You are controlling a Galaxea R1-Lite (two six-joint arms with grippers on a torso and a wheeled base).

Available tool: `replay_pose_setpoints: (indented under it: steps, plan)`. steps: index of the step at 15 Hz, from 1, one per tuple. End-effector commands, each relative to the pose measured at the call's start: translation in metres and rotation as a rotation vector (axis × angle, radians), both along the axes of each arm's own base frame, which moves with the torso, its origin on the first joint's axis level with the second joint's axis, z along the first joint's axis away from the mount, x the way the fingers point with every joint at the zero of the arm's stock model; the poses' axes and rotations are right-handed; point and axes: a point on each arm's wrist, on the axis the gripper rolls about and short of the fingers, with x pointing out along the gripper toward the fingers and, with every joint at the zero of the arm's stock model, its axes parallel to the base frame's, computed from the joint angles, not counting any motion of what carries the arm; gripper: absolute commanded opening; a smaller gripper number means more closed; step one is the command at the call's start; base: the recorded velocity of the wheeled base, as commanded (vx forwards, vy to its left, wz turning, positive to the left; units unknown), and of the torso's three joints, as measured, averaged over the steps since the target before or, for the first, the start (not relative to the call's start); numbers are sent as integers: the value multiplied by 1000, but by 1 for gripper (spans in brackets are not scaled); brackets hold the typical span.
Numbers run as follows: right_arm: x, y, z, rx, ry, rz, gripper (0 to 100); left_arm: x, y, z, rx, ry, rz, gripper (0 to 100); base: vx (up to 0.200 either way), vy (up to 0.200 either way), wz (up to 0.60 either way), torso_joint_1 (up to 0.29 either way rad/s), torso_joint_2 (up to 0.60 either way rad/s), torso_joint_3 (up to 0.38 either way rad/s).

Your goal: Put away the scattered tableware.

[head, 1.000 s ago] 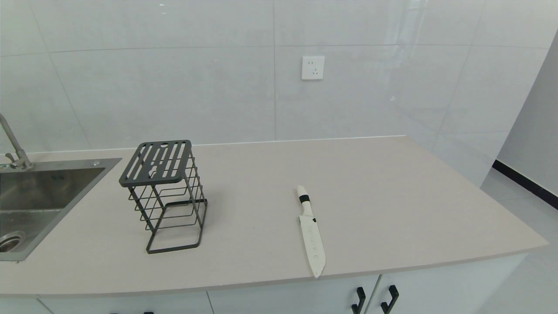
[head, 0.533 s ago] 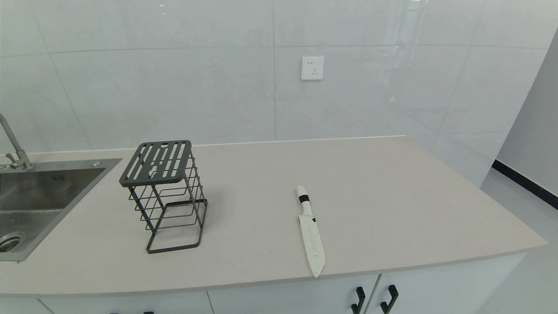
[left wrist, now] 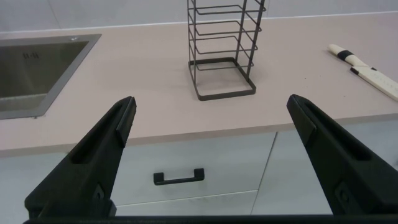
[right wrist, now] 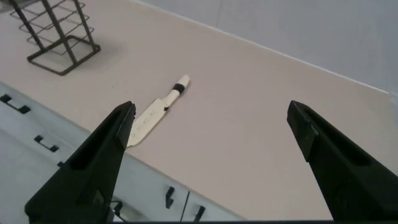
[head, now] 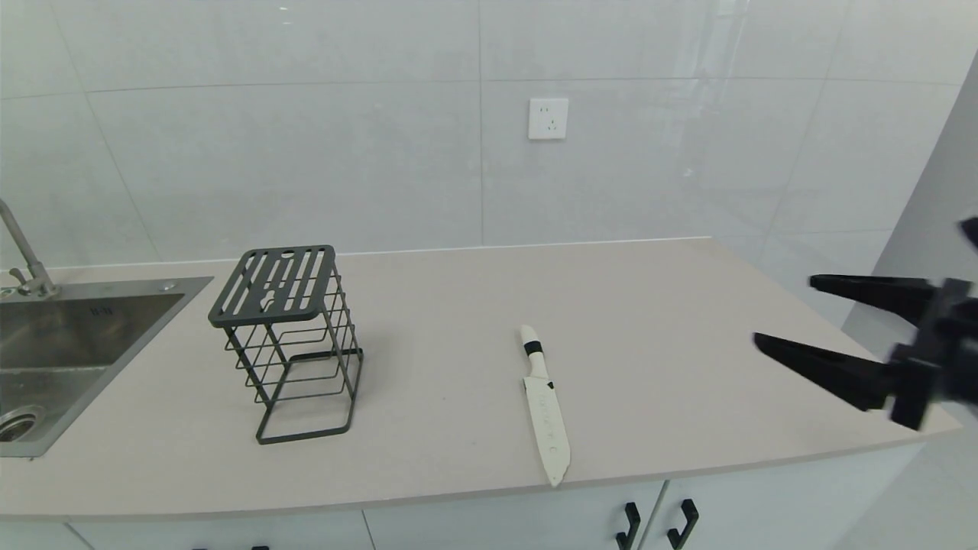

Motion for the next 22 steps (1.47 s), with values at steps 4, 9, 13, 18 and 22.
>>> replay_pose_setpoints:
  steps: [4,9,13,18,22]
  plan:
    - [105,91,-87,-120,242,102,100,0,0,0,0,1,1,100,0,0,0,0,0,0]
    - [130,163,-97,-27,297,-64,100,0,0,0,-7,0,1,100,0,0,0,0,0,0]
    - [133,168,-125,-68,400,-154,100,0,0,0,-9,0,2,100,0,0,0,0,0,0]
    - [138,175,-163,-119,478,-174,100,0,0,0,-23,-1,4,100,0,0,0,0,0,0]
    - [134,182,-174,-124,512,-169,100,0,0,0,-23,-1,4,100,0,0,0,0,0,0]
